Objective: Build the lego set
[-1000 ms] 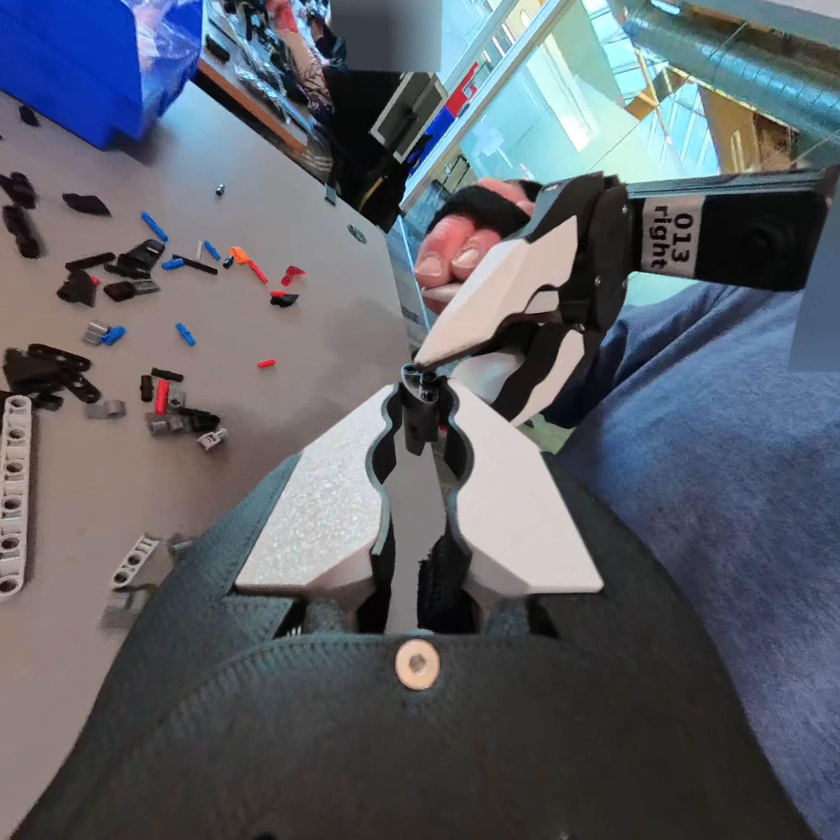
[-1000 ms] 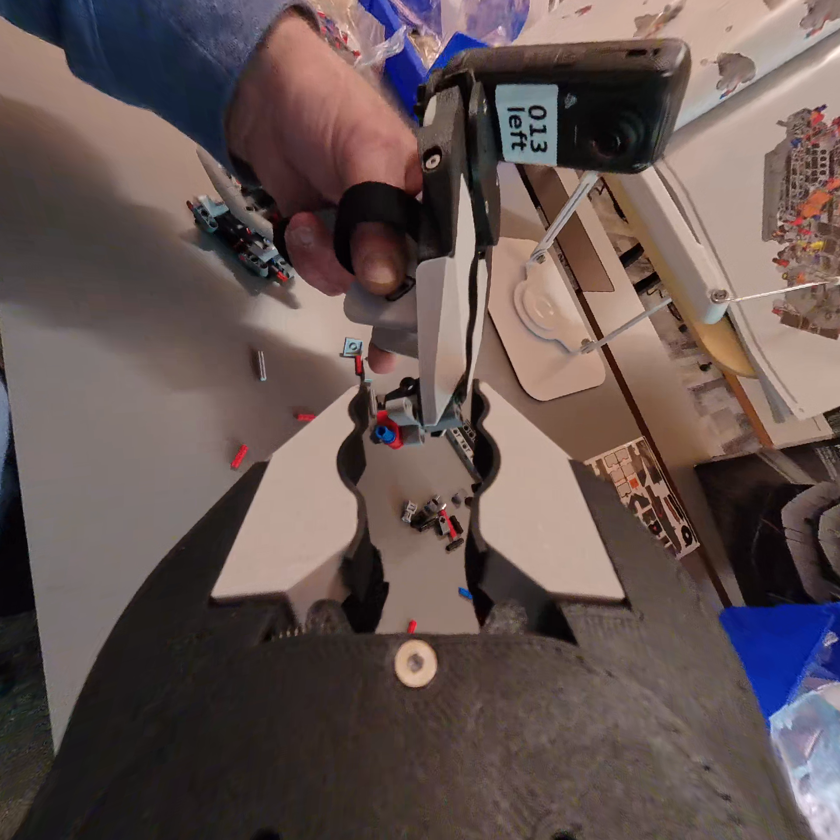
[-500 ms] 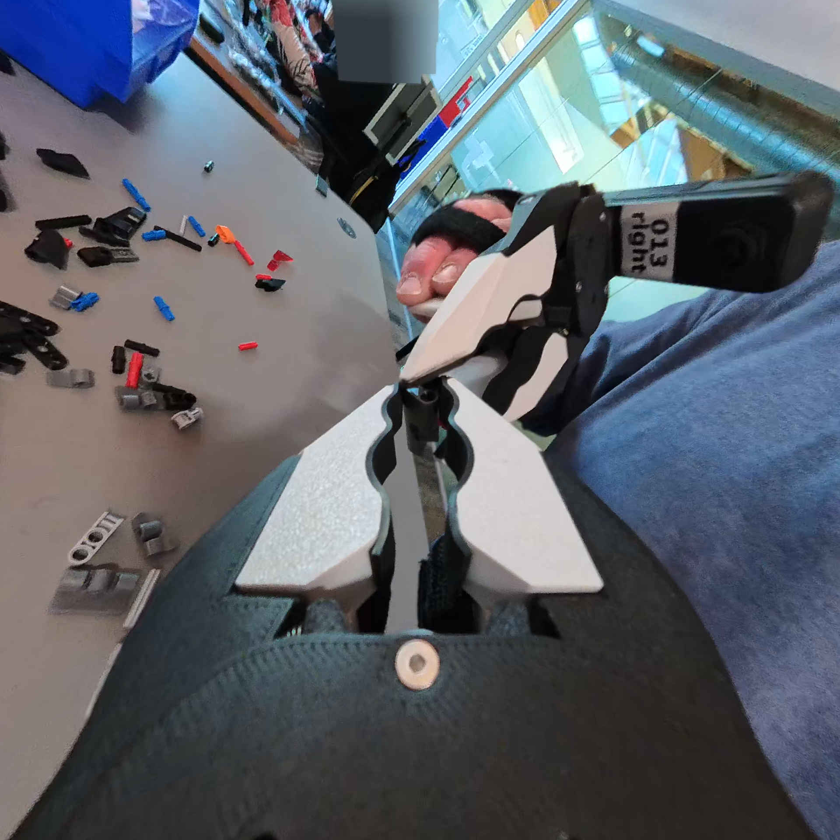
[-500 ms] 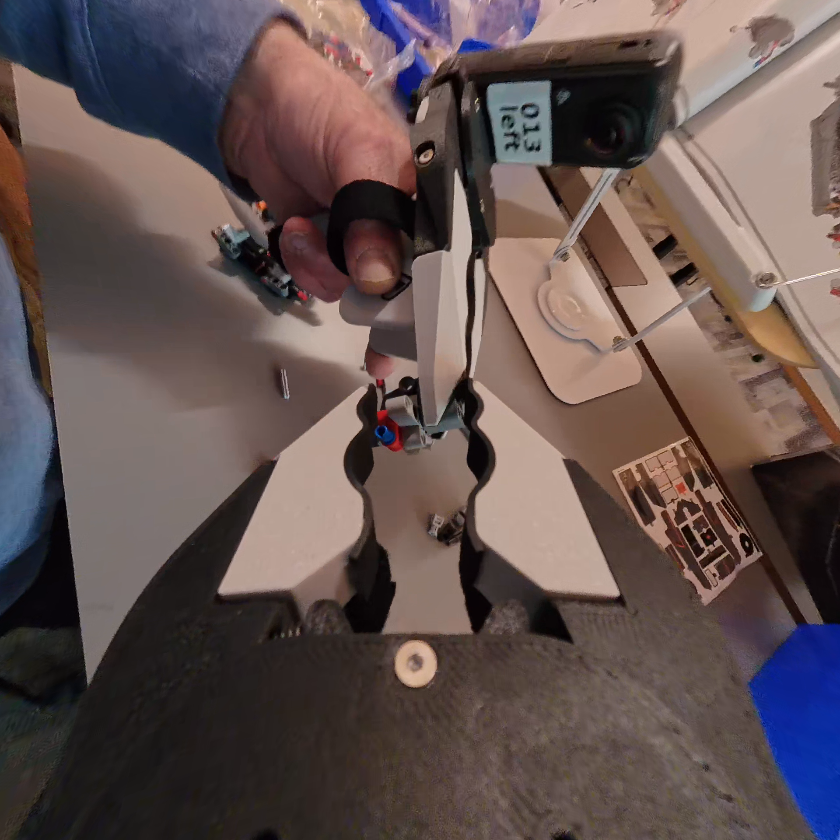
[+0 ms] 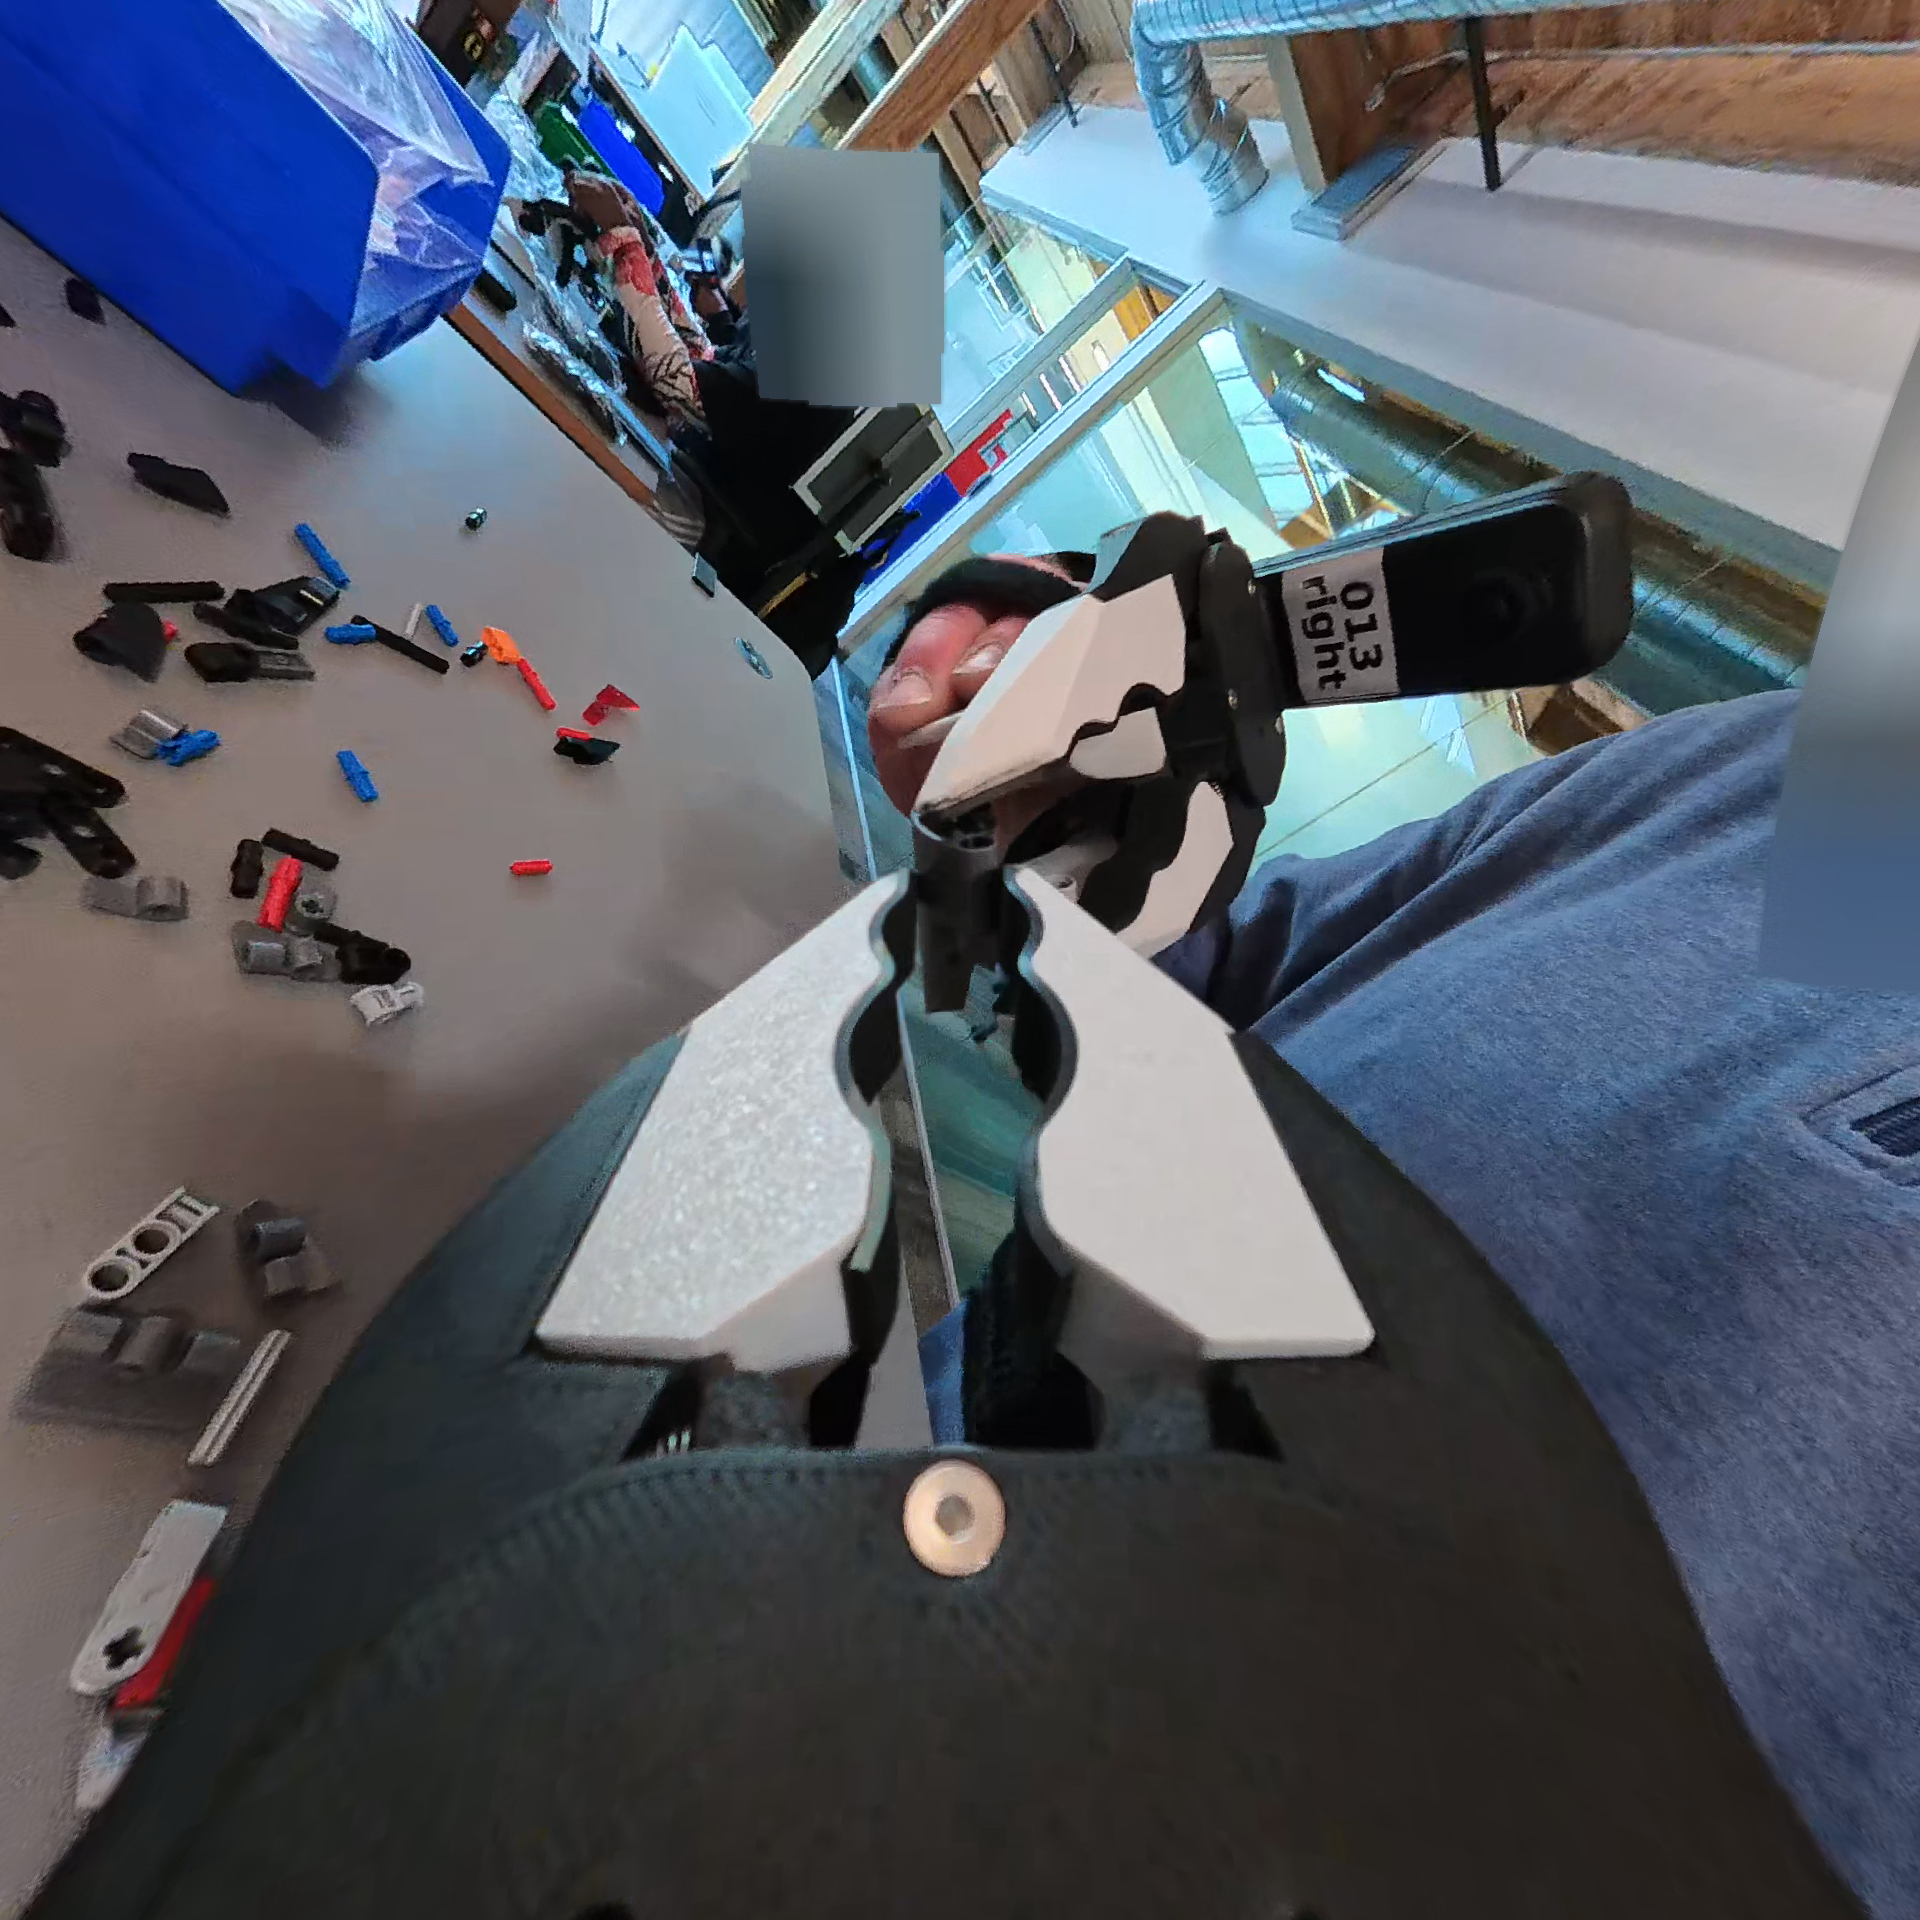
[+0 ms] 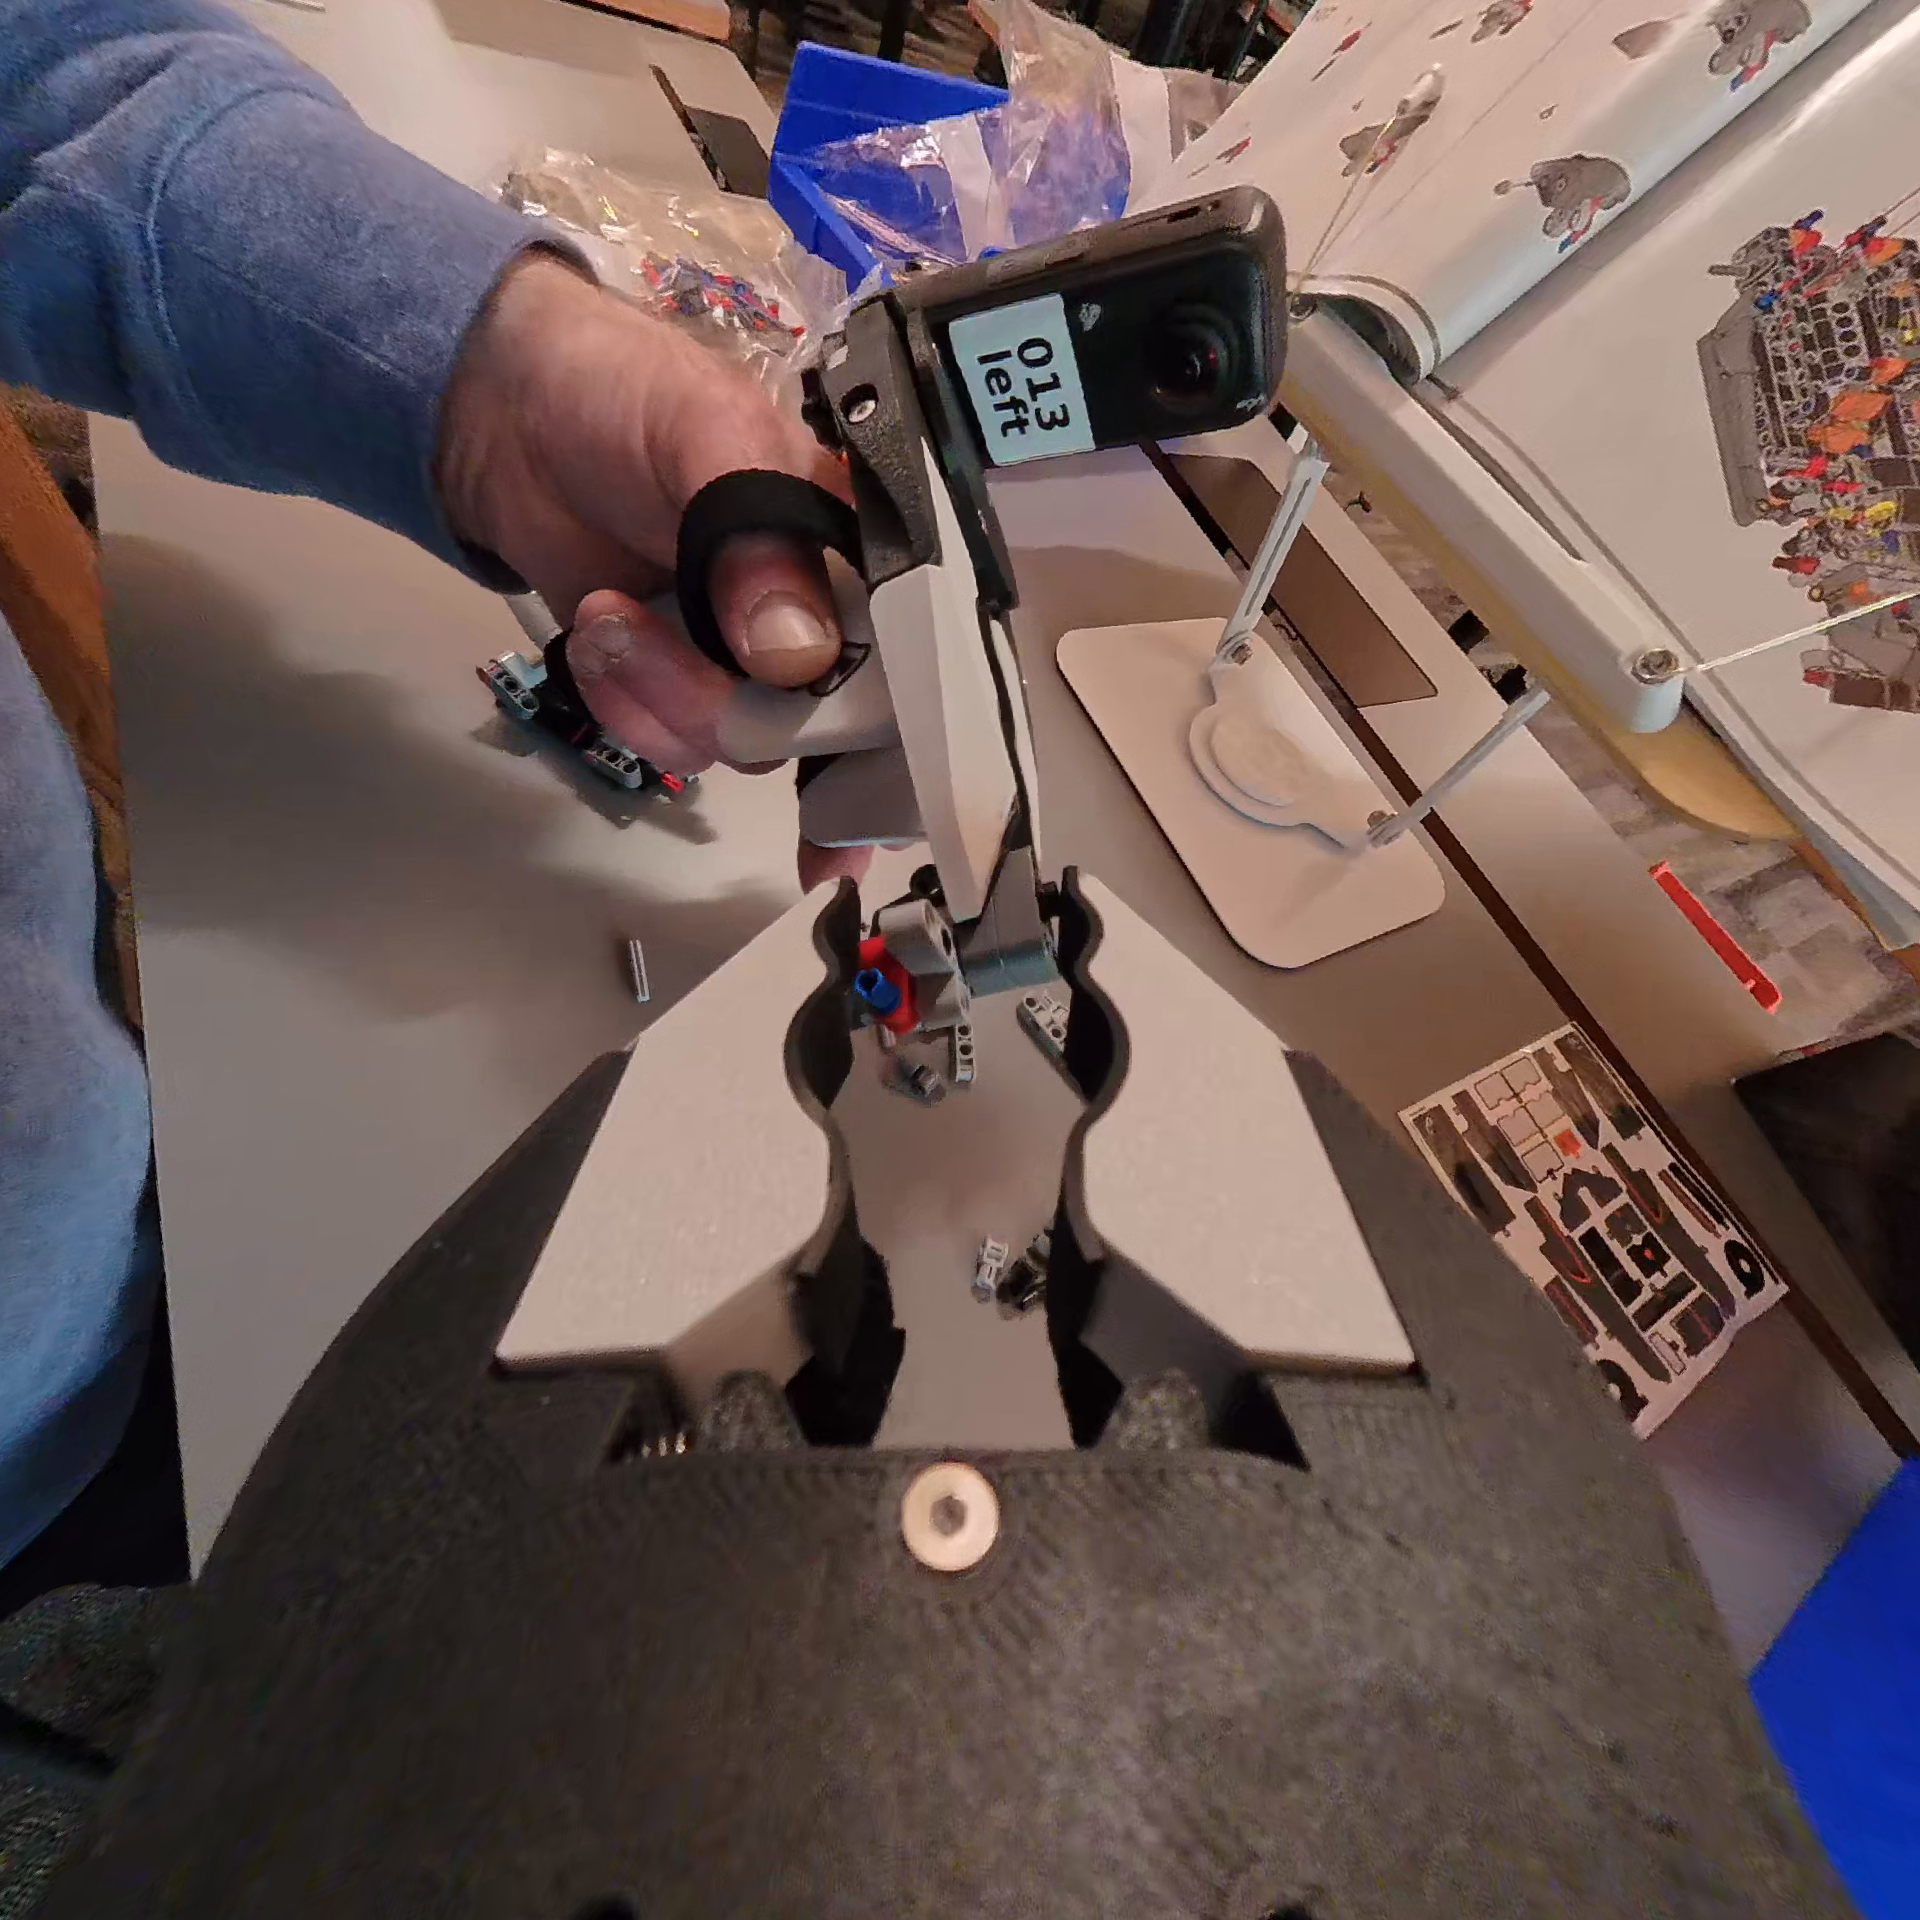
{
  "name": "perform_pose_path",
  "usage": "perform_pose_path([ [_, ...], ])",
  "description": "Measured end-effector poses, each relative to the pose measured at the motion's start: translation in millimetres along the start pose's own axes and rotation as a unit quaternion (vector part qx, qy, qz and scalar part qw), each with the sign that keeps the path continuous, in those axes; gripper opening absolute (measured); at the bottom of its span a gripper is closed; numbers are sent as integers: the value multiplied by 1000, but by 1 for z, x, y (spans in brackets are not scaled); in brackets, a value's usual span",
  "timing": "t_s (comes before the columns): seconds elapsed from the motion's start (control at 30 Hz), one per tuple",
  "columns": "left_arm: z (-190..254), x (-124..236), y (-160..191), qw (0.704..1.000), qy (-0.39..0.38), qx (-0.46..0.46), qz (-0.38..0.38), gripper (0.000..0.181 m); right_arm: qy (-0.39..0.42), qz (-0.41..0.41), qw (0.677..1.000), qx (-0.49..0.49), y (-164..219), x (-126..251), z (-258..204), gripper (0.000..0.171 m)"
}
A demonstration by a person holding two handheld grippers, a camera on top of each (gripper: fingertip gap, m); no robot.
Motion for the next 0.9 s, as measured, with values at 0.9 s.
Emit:
perform_pose_path([
  [0.9, 28, 53, -39, 937, -159, -306, 62, 13, -71, 102, 980, -152, -5, -25, 39, 48],
])
Point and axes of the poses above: each gripper's, where its closed fingertips meet, x back along the fingers, y out of its underside, z = x × y across the jaws, the point moved 7 cm from there along x, back along the fingers, and after that the axes turned 13 degrees about z, right-handed, at the moved point
